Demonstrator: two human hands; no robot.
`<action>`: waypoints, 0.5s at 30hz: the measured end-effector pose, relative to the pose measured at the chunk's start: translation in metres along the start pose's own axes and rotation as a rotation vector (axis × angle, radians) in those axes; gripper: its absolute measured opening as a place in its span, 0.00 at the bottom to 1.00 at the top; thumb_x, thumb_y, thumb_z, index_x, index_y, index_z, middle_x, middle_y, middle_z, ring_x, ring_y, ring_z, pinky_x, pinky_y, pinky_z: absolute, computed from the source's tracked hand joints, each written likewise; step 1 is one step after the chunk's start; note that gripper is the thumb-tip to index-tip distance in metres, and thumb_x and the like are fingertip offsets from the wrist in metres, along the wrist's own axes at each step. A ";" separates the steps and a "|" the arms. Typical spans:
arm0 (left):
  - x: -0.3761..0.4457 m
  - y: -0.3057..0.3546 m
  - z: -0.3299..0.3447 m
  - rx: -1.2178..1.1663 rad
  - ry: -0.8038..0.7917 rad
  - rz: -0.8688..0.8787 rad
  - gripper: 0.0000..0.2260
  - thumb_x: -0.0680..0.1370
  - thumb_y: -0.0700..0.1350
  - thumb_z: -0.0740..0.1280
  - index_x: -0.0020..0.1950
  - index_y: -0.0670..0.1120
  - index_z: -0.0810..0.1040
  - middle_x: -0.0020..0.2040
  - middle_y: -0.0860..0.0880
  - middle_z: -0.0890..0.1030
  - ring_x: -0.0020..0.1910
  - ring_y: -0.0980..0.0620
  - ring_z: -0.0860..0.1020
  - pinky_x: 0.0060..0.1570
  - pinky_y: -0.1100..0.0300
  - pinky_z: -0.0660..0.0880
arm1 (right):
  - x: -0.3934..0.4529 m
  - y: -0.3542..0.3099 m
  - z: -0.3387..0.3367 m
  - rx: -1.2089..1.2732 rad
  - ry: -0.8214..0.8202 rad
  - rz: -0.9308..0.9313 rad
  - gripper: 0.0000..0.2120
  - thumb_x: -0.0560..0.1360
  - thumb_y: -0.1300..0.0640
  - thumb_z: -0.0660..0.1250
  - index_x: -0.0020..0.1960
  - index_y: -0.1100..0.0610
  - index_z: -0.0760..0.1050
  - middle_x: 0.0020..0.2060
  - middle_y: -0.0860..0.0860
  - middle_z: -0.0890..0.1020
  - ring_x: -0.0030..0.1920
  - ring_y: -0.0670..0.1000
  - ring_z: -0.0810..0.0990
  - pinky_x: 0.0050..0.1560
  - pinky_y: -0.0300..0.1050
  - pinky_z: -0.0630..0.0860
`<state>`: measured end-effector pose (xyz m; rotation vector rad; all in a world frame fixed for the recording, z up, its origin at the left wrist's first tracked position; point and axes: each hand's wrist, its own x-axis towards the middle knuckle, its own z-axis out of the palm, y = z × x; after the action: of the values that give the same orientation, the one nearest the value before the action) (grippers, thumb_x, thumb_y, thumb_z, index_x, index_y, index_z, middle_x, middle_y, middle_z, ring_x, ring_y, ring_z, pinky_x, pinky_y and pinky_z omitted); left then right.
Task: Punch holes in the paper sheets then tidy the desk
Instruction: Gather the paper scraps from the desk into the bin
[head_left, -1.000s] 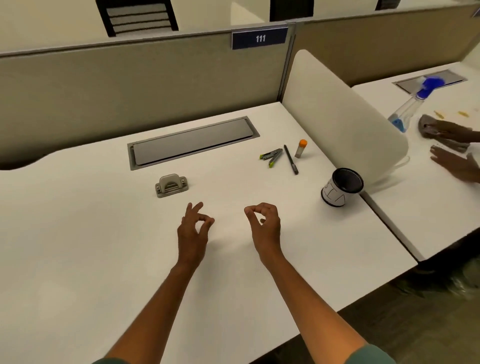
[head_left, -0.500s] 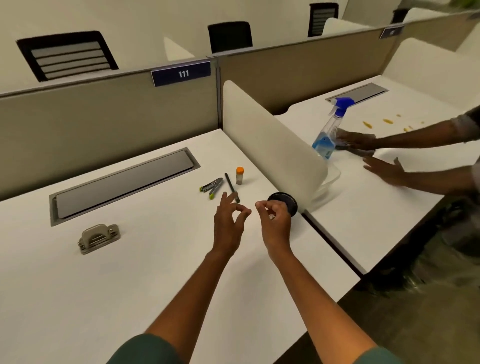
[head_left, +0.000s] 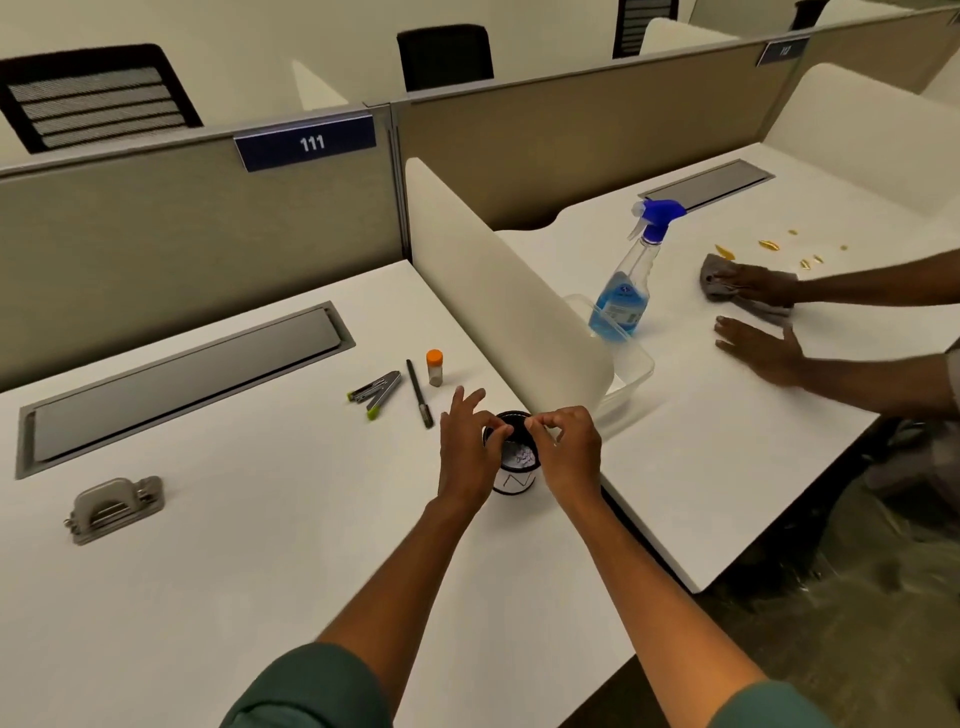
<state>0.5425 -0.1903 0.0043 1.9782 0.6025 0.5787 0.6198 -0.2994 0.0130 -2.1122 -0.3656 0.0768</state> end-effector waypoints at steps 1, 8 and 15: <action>0.001 -0.001 0.002 0.019 -0.002 -0.003 0.02 0.78 0.41 0.67 0.46 0.45 0.79 0.73 0.47 0.70 0.78 0.51 0.54 0.76 0.44 0.51 | 0.001 0.003 0.001 -0.020 -0.010 -0.012 0.04 0.74 0.57 0.71 0.47 0.56 0.82 0.46 0.47 0.74 0.46 0.46 0.77 0.47 0.36 0.74; 0.016 -0.005 0.008 0.193 -0.075 0.031 0.10 0.81 0.42 0.63 0.45 0.41 0.82 0.77 0.45 0.62 0.79 0.50 0.49 0.75 0.49 0.44 | 0.012 0.014 0.006 -0.070 -0.092 -0.048 0.07 0.77 0.56 0.66 0.46 0.59 0.80 0.47 0.47 0.73 0.48 0.50 0.76 0.44 0.33 0.68; 0.018 -0.009 0.005 0.262 -0.125 0.078 0.05 0.77 0.43 0.69 0.46 0.45 0.85 0.77 0.45 0.61 0.79 0.48 0.49 0.76 0.46 0.46 | 0.018 0.012 0.008 -0.060 -0.152 -0.063 0.04 0.73 0.57 0.73 0.44 0.57 0.82 0.46 0.47 0.74 0.47 0.47 0.76 0.46 0.34 0.69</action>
<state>0.5576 -0.1786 -0.0029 2.2738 0.5470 0.4358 0.6377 -0.2933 0.0005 -2.1586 -0.5305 0.1920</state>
